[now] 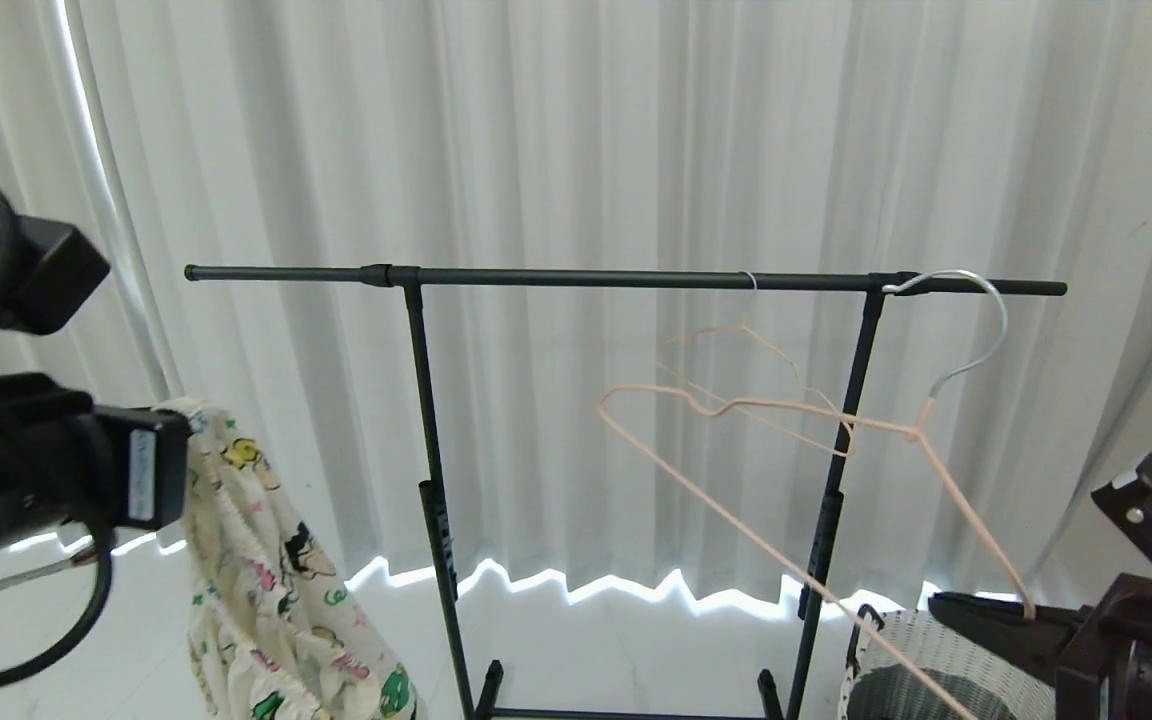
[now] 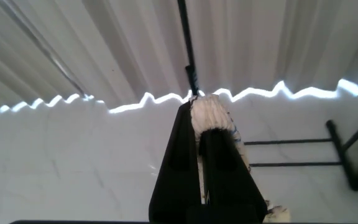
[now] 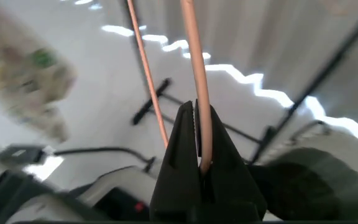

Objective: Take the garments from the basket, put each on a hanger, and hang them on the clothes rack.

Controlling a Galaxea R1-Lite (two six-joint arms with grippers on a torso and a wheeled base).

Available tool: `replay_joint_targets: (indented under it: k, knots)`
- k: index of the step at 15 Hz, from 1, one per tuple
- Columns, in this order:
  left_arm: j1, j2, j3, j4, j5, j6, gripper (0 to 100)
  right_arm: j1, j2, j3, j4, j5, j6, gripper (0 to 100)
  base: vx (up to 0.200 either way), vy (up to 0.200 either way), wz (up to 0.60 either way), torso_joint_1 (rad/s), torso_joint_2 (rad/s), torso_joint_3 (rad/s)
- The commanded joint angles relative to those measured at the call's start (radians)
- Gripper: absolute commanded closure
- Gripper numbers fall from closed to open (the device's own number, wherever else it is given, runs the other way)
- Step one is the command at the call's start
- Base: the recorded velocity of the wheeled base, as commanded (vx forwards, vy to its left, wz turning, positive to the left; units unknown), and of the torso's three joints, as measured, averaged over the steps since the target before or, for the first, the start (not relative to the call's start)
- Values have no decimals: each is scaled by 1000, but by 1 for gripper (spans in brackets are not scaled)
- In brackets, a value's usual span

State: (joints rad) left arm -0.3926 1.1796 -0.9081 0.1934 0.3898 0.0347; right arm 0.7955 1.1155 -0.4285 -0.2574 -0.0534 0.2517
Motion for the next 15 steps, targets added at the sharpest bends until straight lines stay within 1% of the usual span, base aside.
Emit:
replay_joint_targets:
  k: [1, 2, 3, 4, 5, 7, 8, 9, 13, 14, 15]
  knots:
    - [-35, 222, -176, 0, 11, -174, 100, 203, 35, -22, -5, 0, 77, 100, 0, 0, 0, 0, 0, 0]
    - [-54, 270, -229, 1, 20, -217, 100, 268, 58, -49, -5, -2, 100, 100, 0, 0, 0, 0, 0, 0]
    - [-68, 281, -235, 1, 27, -216, 100, 291, 83, -67, -6, -3, 109, 100, 0, 0, 0, 0, 0, 0]
    - [-91, 284, -232, 1, 35, -216, 100, 306, 107, -87, -9, -3, 110, 100, 0, 0, 0, 0, 0, 0]
    - [-111, 285, -230, 1, 41, -217, 100, 317, 132, -101, -37, -5, 110, 100, 0, 0, 0, 0, 0, 0]
    - [-115, 302, -230, 1, 78, -217, 100, 320, 162, -108, -98, -5, 106, 100, 0, 0, 0, 0, 0, 0]
    - [-118, 319, -230, 0, 139, -219, 100, 329, 175, -108, -129, -3, 104, 100, 0, 0, 0, 0, 0, 0]
    - [-123, 322, -230, 0, 161, -219, 100, 333, 176, -108, -129, -3, 104, 100, 0, 0, 0, 0, 0, 0]
    - [-178, 290, -232, 1, 153, -214, 100, 327, 211, -111, -131, -17, 106, 100, 0, 0, 0, 0, 0, 0]
    - [-189, 279, -232, 1, 126, -214, 100, 327, 219, -115, -131, -17, 106, 100, 0, 0, 0, 0, 0, 0]
    - [-193, 256, -230, 3, 77, -210, 100, 326, 234, -122, -137, -19, 106, 100, 0, 0, 0, 0, 0, 0]
